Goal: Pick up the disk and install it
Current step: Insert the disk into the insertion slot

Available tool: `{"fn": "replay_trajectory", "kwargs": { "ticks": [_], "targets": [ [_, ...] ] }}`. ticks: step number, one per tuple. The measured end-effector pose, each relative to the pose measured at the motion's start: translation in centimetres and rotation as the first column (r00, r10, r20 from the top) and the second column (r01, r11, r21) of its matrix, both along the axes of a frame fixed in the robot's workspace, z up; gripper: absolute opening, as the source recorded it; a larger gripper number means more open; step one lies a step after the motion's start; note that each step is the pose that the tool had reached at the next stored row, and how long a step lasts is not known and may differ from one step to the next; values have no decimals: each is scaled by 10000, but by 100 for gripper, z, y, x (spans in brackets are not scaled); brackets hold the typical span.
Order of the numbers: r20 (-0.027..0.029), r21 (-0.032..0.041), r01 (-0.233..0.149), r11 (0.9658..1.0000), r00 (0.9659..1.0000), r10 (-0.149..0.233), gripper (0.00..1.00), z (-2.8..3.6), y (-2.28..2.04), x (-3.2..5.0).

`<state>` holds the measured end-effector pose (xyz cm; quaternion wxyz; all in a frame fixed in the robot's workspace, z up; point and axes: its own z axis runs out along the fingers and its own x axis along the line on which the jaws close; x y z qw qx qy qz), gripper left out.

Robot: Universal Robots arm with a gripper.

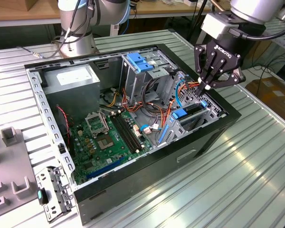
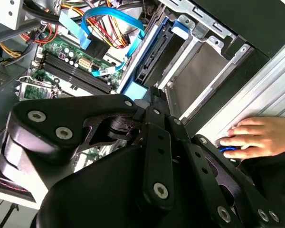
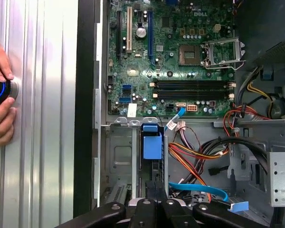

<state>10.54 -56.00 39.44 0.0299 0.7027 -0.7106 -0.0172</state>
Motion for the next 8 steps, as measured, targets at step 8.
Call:
{"fn": "replay_trajectory", "kwargs": {
  "ticks": [8],
  "targets": [
    [80,0,-1,10000,10000,1,11,-161,10,-1]
  ]
}}
